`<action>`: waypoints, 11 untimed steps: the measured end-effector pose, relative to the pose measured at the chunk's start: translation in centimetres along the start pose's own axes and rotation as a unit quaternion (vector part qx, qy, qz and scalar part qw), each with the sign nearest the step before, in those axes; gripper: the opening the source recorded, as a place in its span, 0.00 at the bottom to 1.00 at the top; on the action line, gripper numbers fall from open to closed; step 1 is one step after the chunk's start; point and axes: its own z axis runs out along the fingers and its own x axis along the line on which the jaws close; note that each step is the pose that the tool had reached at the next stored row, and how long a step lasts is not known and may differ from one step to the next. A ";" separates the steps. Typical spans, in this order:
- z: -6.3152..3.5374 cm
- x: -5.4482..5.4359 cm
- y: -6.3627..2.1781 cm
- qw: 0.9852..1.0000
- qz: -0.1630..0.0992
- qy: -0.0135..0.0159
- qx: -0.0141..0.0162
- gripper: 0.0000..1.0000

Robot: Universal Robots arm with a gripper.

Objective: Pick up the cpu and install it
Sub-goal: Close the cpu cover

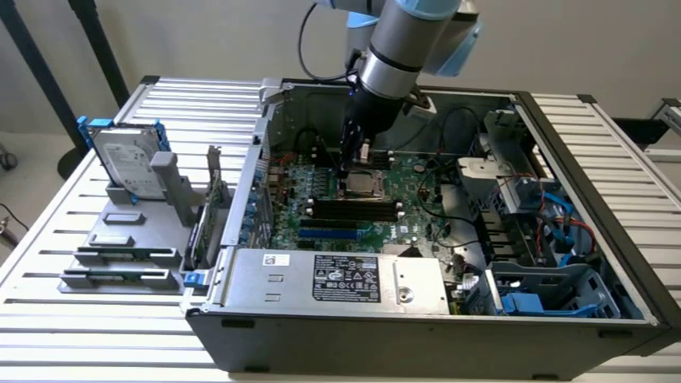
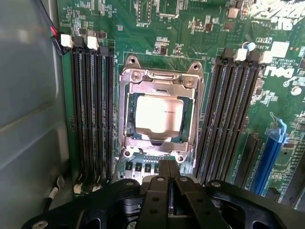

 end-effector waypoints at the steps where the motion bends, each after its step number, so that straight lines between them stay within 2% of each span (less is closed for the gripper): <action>1: 0.16 0.0 0.00 1.000 0.000 0.001 0.000 0.11; 5: 0.59 0.0 0.11 1.000 -0.001 0.007 0.000 0.11; 11: 1.15 0.1 0.27 1.000 -0.002 0.018 -0.001 0.11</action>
